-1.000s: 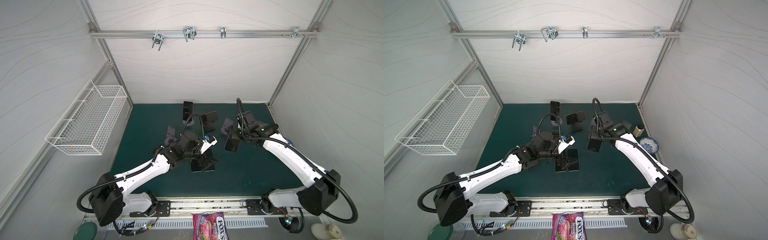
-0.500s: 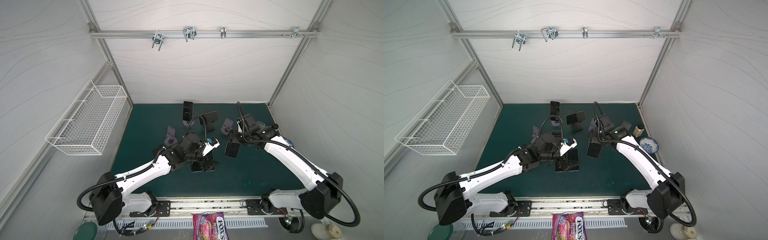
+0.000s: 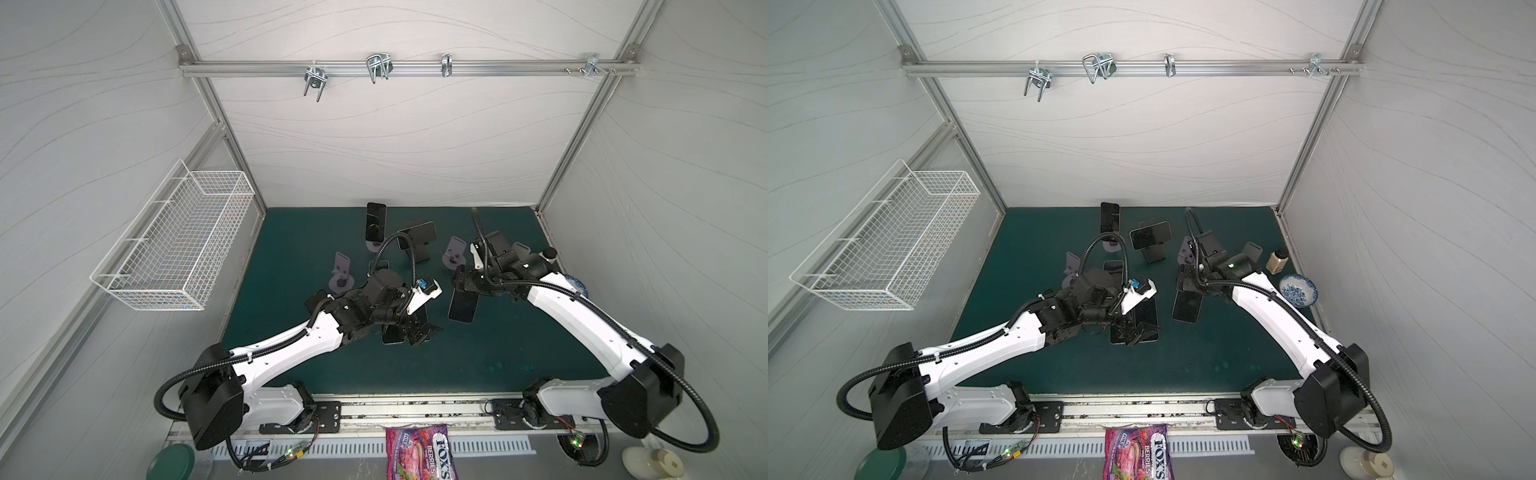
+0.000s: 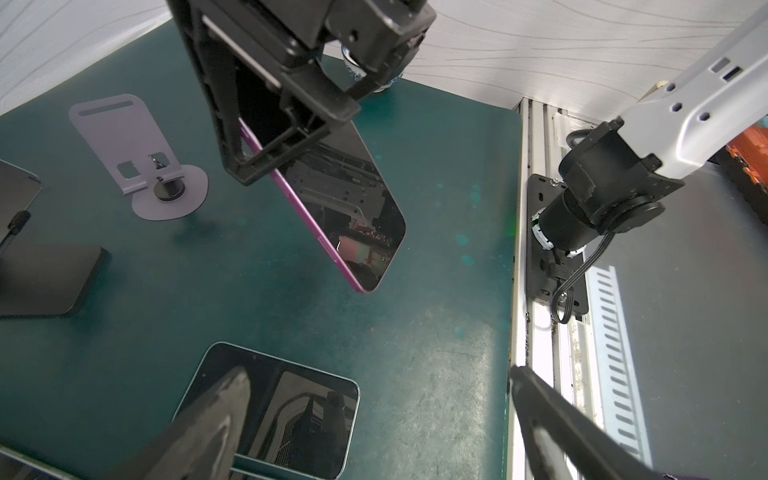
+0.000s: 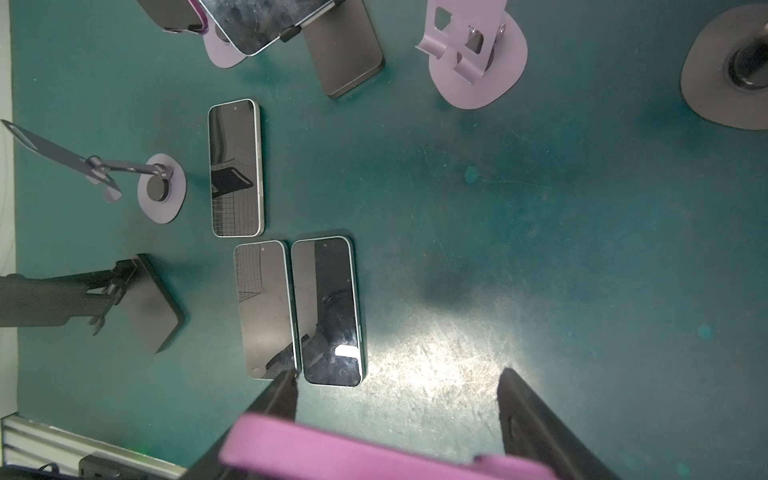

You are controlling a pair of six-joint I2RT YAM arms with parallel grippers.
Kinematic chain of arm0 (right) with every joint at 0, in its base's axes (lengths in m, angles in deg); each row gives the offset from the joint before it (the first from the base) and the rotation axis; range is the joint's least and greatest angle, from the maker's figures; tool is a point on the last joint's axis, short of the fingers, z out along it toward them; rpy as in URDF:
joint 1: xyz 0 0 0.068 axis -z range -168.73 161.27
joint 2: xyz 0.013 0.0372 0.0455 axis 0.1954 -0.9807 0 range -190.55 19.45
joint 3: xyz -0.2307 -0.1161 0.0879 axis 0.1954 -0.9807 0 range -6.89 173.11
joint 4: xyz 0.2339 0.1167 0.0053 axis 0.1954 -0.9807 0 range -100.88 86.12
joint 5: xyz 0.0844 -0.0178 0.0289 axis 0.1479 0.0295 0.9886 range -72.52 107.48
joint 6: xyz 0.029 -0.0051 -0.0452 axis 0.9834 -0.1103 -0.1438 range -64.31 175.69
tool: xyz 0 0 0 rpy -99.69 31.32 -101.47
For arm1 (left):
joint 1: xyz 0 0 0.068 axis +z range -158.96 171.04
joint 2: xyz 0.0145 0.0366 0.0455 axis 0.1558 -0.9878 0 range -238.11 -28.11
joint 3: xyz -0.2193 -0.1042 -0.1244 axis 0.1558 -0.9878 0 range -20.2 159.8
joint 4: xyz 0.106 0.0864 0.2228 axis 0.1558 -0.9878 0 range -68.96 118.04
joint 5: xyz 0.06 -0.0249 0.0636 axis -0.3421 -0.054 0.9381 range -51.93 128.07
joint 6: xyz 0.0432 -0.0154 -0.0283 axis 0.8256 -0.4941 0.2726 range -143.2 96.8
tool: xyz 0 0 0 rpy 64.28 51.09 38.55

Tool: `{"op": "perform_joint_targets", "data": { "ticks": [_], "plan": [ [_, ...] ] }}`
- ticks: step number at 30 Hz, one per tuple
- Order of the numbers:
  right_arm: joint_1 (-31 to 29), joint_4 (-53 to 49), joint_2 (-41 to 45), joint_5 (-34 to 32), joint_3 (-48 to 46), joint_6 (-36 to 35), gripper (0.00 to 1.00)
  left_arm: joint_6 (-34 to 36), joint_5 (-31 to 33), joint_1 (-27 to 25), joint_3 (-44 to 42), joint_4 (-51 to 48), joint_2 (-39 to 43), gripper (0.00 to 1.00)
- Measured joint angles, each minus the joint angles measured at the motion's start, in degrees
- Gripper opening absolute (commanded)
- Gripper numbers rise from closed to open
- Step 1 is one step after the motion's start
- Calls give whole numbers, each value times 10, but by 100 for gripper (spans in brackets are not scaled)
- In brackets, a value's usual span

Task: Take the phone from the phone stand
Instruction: 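Carry the pink-edged phone toward the flat phones while the left gripper holds still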

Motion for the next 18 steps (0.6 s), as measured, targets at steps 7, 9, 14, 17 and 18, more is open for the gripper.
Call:
{"op": "perform_joint_targets", "data": {
  "ticks": [7, 9, 14, 17, 18],
  "plan": [
    [0, -5, 0, 7, 0, 5, 63, 1, 0, -7, 0, 0, 0, 99],
    [0, -5, 0, 7, -1, 4, 63, 3, 1, -8, 0, 0, 0, 99],
    [0, -6, -3, 15, -10, 4, 63, 10, 9, -10, 0, 0, 0, 99],
    [0, -6, -5, 20, -18, 4, 63, 12, 12, -10, 0, 0, 0, 99],
    [0, -6, -5, 22, -21, 4, 63, 13, 13, -10, 0, -1, 0, 99]
  ]
}}
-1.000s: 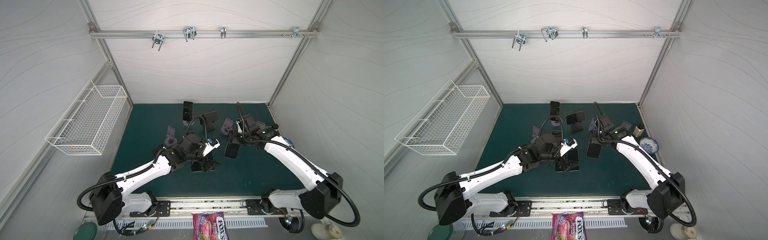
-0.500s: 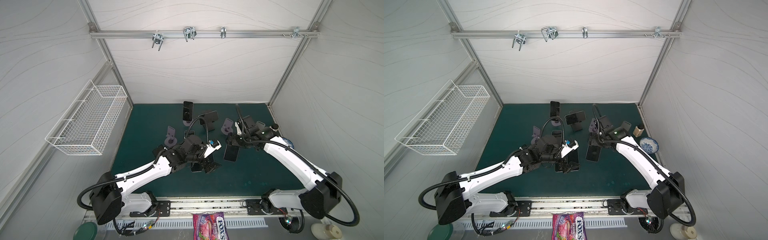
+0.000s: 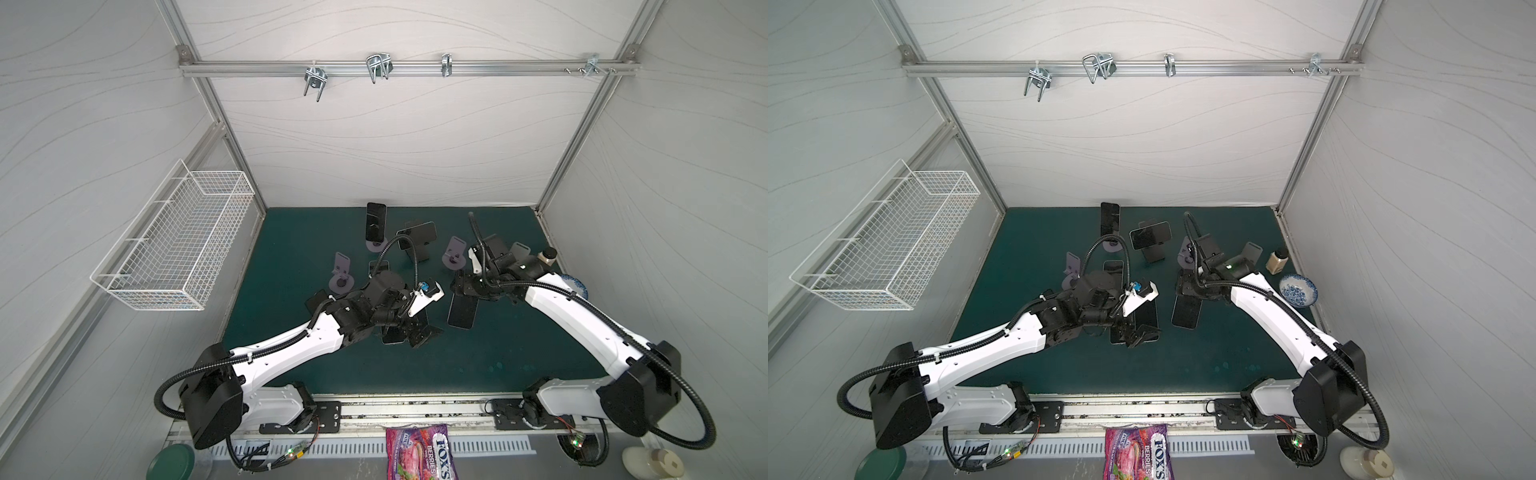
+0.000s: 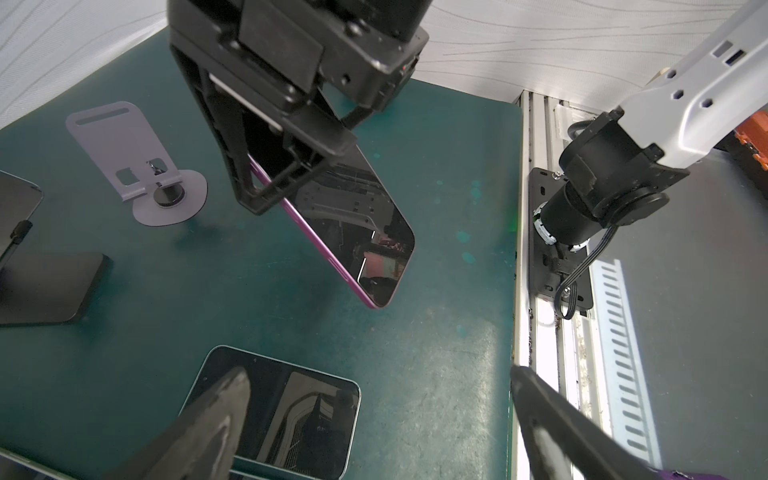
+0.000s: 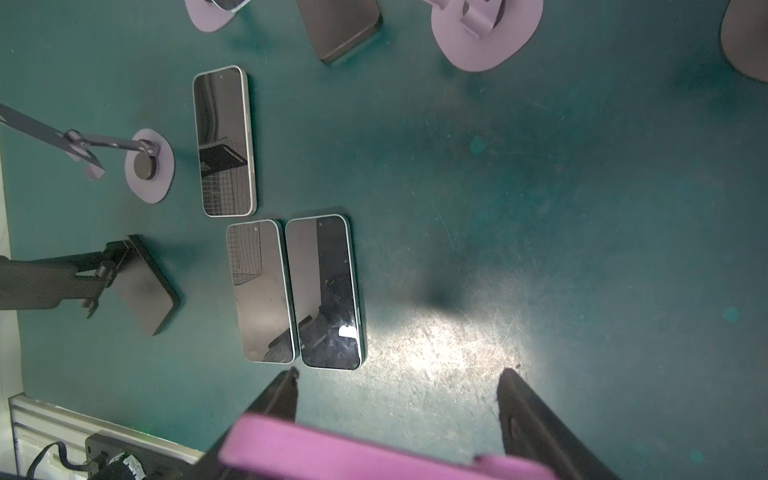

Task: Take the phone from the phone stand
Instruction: 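Carry the pink-edged phone toward the flat phones while the left gripper holds still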

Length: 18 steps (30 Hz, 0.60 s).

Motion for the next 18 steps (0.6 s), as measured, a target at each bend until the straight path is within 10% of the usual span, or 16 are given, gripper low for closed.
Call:
{"op": "perform_joint_targets", "data": {
  "ticks": [18],
  "plan": [
    [4, 3, -21, 30, -45, -10, 65, 2, 5, -1, 0, -4, 0, 99]
  ]
}}
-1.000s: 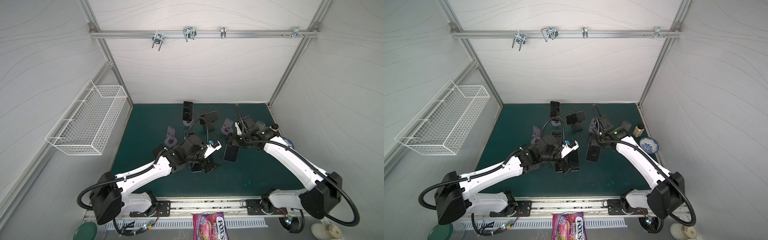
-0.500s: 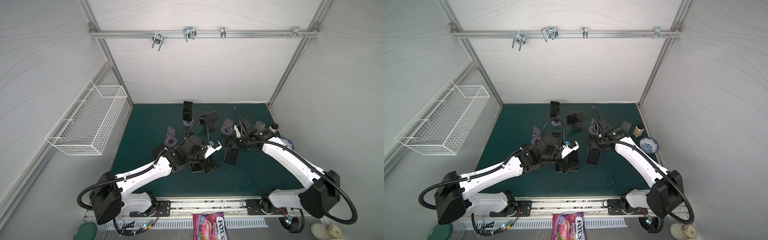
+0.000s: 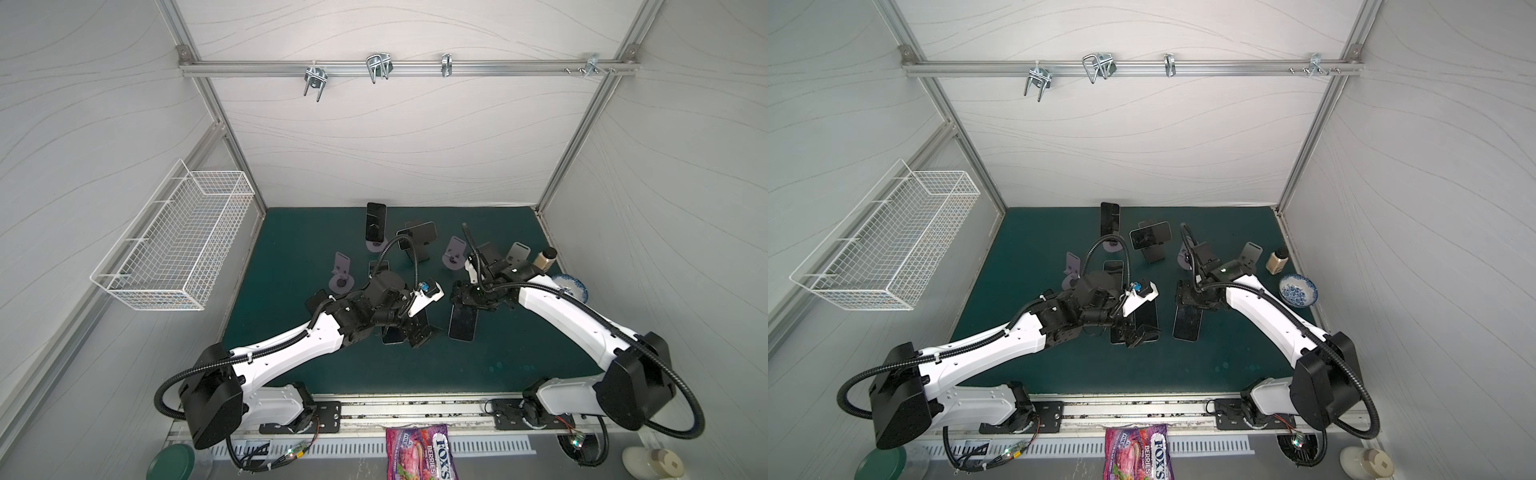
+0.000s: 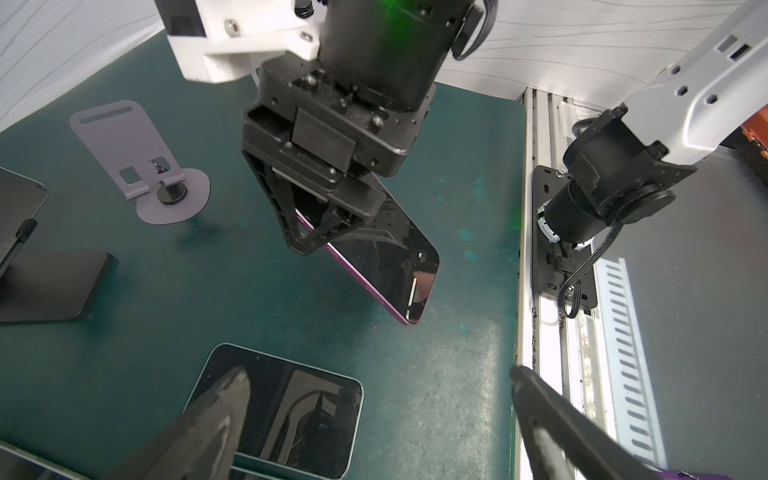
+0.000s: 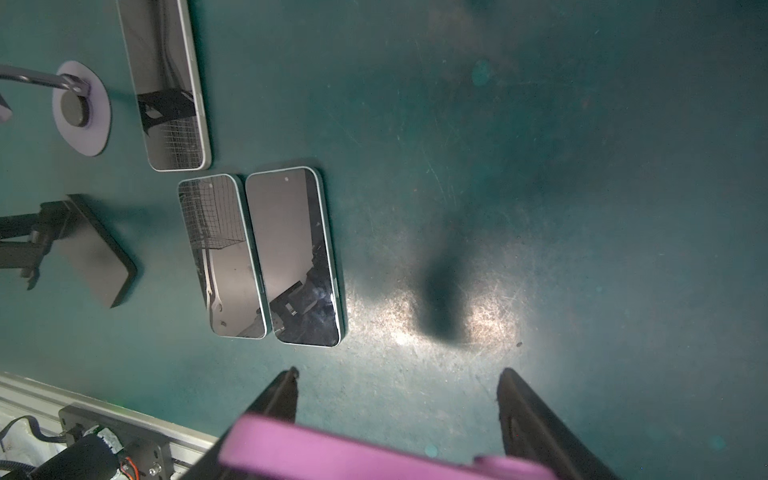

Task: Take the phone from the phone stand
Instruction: 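Carry the pink-edged phone toward the flat phones while the left gripper holds still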

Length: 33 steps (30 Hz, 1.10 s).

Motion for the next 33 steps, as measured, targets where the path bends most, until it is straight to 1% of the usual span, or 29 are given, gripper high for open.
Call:
{"op": "perform_joint_targets", "data": {
  "ticks": [14, 33],
  "plan": [
    [1, 5, -17, 12, -3, 0, 65, 9, 6, -10, 0, -7, 0, 99],
    [0, 16, -64, 23, -3, -1, 65, 12, 6, -18, 0, -11, 0, 99]
  ]
}}
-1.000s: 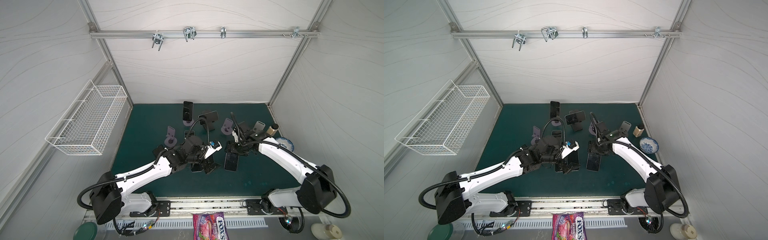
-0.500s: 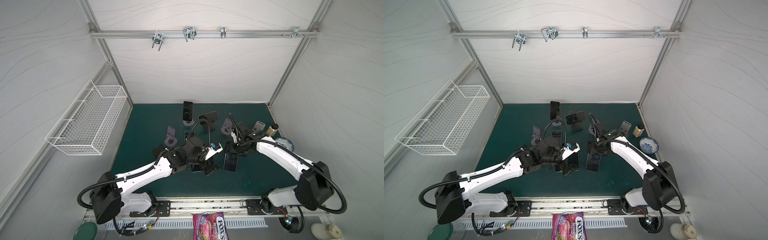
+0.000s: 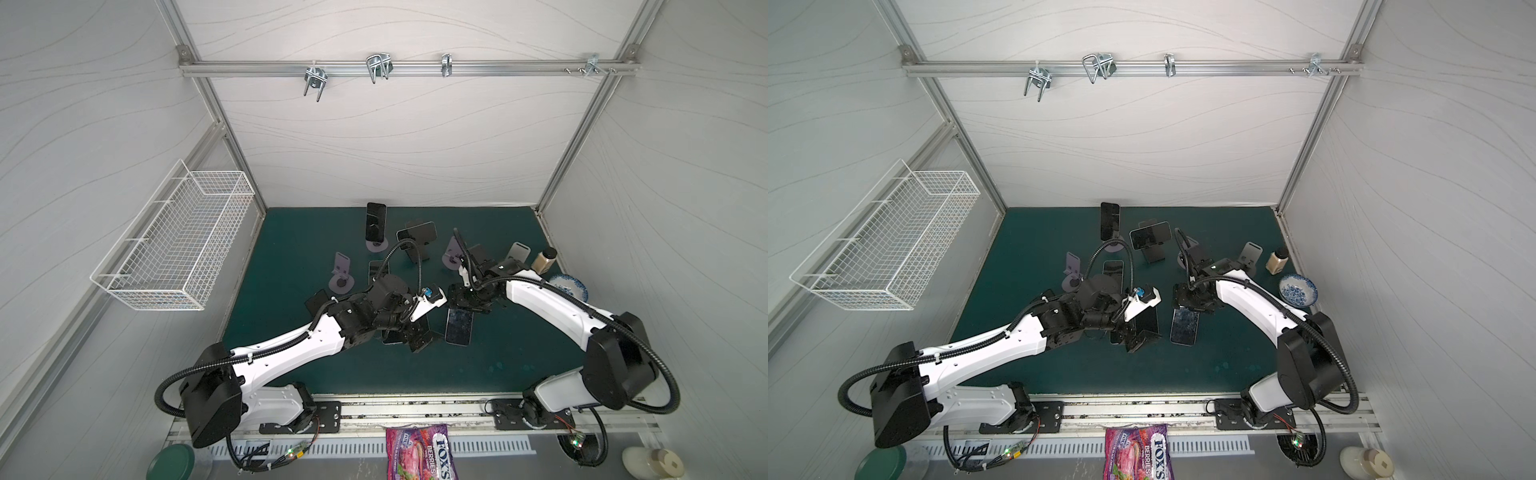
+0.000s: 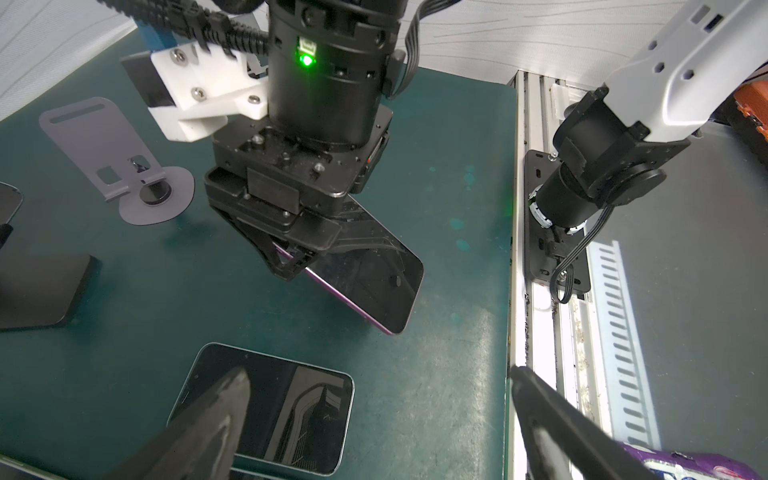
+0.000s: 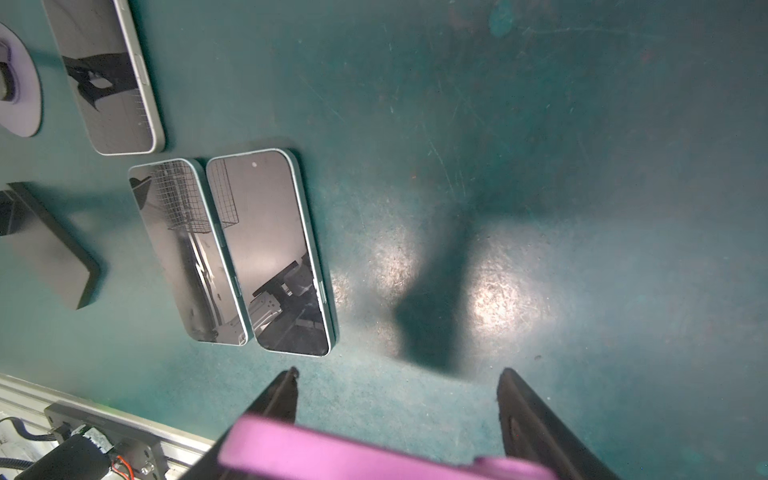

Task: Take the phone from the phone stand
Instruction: 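Carry the pink-edged phone toward the flat phones while the left gripper holds still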

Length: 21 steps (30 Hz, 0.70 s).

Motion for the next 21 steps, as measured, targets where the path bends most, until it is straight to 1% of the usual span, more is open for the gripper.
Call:
{"op": "perform_joint_targets", "data": {
  "ticks": [21],
  "plan": [
    [0, 1, -56, 15, 22, -40, 66, 3, 0, -14, 0, -11, -1, 99]
  ]
}}
